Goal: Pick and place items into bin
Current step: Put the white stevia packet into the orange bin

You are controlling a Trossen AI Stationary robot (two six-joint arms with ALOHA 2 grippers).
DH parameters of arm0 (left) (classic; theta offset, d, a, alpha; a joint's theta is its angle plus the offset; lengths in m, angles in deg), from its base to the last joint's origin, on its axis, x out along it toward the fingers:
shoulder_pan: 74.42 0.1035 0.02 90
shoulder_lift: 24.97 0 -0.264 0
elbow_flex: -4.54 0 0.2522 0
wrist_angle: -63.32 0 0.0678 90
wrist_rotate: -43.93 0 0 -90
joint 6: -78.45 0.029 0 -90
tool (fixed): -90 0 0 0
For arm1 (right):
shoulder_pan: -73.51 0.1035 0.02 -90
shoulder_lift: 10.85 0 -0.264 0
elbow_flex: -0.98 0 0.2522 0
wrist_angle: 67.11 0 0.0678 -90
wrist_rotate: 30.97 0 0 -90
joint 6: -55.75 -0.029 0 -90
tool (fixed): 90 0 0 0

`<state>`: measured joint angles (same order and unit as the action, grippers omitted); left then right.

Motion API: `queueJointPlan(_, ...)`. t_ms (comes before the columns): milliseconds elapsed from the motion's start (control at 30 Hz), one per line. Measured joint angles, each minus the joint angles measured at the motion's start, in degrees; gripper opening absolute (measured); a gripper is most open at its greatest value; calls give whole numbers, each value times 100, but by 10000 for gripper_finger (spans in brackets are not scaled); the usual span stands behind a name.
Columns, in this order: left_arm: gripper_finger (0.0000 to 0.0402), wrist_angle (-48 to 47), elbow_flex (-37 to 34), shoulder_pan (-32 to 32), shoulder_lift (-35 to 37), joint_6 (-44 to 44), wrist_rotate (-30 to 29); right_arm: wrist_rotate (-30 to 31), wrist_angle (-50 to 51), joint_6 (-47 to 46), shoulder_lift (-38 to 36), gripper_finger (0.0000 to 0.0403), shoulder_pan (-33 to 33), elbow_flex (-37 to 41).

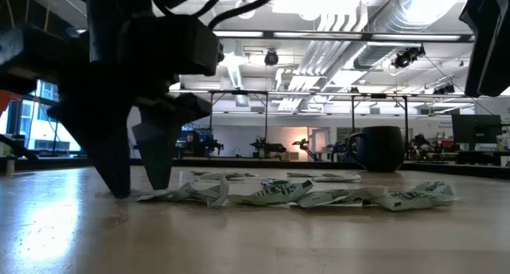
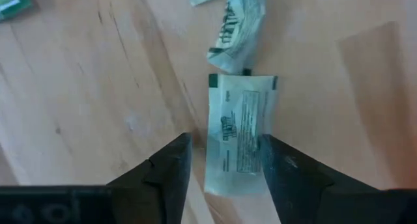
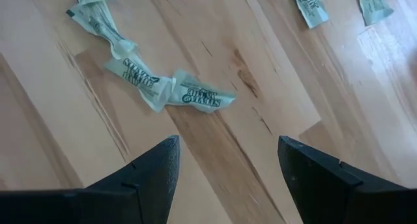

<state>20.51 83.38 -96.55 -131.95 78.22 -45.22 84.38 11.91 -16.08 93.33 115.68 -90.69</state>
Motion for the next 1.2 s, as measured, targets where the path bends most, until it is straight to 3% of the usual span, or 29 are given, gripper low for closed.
queueJointPlan(233, 152, -47, 13, 0, -61, -1, -50, -14, 66, -15, 0, 249, 22, 0)
queueJointPlan(467, 25, -173, 67, 0, -71, 126, -20, 6, 89, -20, 0, 249, 22, 0)
queueJointPlan(633, 38, -1664, 694, -3, -117, 304, -288, 56, 94, -20, 0, 249, 20, 0)
queueJointPlan(833, 22, -3176, 1438, -77, 579, 350, -332, 275, 155, 8, 0, 249, -6, 2)
queueJointPlan(1000, 26, -3209, 1381, -427, 1568, -666, -63, 401, 153, 318, 0, 249, -98, 2)
queueJointPlan(1200, 23, -2931, 970, -1640, 2264, -2663, -407, 456, -30, 1121, 0, 249, -340, 2)
